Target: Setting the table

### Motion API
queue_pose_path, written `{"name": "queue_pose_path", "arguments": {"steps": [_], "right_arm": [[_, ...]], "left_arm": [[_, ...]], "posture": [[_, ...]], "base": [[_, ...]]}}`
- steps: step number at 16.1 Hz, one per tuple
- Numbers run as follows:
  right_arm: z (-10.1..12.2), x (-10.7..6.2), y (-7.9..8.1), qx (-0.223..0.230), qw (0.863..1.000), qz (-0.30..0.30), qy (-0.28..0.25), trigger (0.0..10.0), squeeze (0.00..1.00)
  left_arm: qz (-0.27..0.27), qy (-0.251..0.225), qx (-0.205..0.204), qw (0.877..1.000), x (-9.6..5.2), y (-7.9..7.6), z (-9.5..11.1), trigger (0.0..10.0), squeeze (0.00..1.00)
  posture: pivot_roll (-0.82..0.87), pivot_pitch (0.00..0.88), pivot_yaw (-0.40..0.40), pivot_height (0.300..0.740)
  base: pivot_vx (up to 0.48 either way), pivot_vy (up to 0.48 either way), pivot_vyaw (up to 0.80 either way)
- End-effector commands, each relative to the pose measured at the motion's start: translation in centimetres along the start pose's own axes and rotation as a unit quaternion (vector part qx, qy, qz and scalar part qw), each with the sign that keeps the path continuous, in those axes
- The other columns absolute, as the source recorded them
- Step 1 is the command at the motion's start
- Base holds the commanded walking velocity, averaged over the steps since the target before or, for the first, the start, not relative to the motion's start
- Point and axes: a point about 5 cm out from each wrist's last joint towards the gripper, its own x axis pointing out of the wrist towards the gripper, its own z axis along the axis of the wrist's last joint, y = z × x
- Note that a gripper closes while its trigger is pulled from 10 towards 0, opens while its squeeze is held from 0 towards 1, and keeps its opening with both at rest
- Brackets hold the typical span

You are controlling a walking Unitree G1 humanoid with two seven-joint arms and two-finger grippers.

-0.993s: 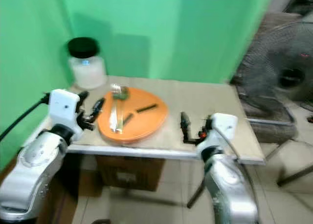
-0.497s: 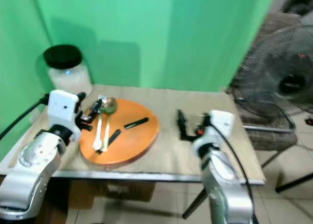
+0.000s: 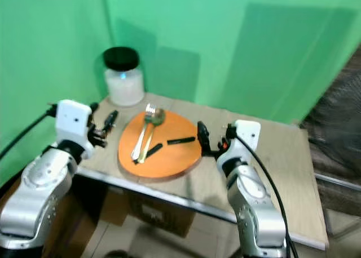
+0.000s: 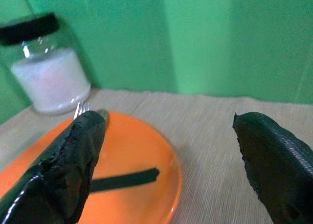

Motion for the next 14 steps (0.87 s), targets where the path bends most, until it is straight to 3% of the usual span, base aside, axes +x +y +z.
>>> {"name": "queue_pose_path", "arguments": {"steps": [1,5,7,8,12,13,14], "right_arm": [[0.2,0.1,-0.2,0.007,1.000,-0.003,-0.001,10.0,0.00],[-0.2,-0.4,-0.8,-0.011,0.999,-0.034,0.026,10.0,0.00],[-0.6,-0.7,-1.1,0.001,0.997,-0.036,0.061,10.0,0.00],[-0.5,-0.9,-1.3,0.003,0.998,-0.022,0.064,10.0,0.00],[-0.1,-0.8,-2.0,-0.043,0.997,-0.030,0.060,10.0,0.00],[0.0,-0.7,-2.1,-0.049,0.996,-0.022,0.071,10.0,0.00],[0.0,-0.7,-2.0,-0.050,0.996,-0.018,0.074,10.0,0.00]], "left_arm": [[0.005,0.000,0.005,1.000,0.1,0.3,0.1,10.0,0.00],[-0.003,0.015,0.000,1.000,0.0,0.2,-0.4,10.0,0.00],[-0.033,0.023,-0.014,0.999,0.3,0.2,-0.8,10.0,0.00],[-0.065,0.025,-0.019,0.997,0.7,0.2,-0.9,10.0,1.00],[-0.095,0.033,0.002,0.995,2.2,0.7,-1.5,10.0,1.00],[-0.102,0.039,0.021,0.994,3.2,1.5,-2.1,10.0,0.21],[-0.107,0.043,0.021,0.993,3.5,1.8,-2.3,10.0,0.21]], "posture": [[0.11,0.000,-0.062,0.740],[0.10,0.000,-0.066,0.740],[0.10,0.000,-0.074,0.740],[0.09,0.000,-0.076,0.740],[0.07,0.000,-0.086,0.740],[0.06,0.000,-0.087,0.740],[0.06,0.000,-0.087,0.740]], "base": [[0.000,0.000,0.00],[0.000,0.000,0.00],[0.000,0.000,0.00],[0.000,0.000,0.00],[0.000,0.000,0.00],[0.000,0.000,0.00],[0.000,0.000,0.00]]}}
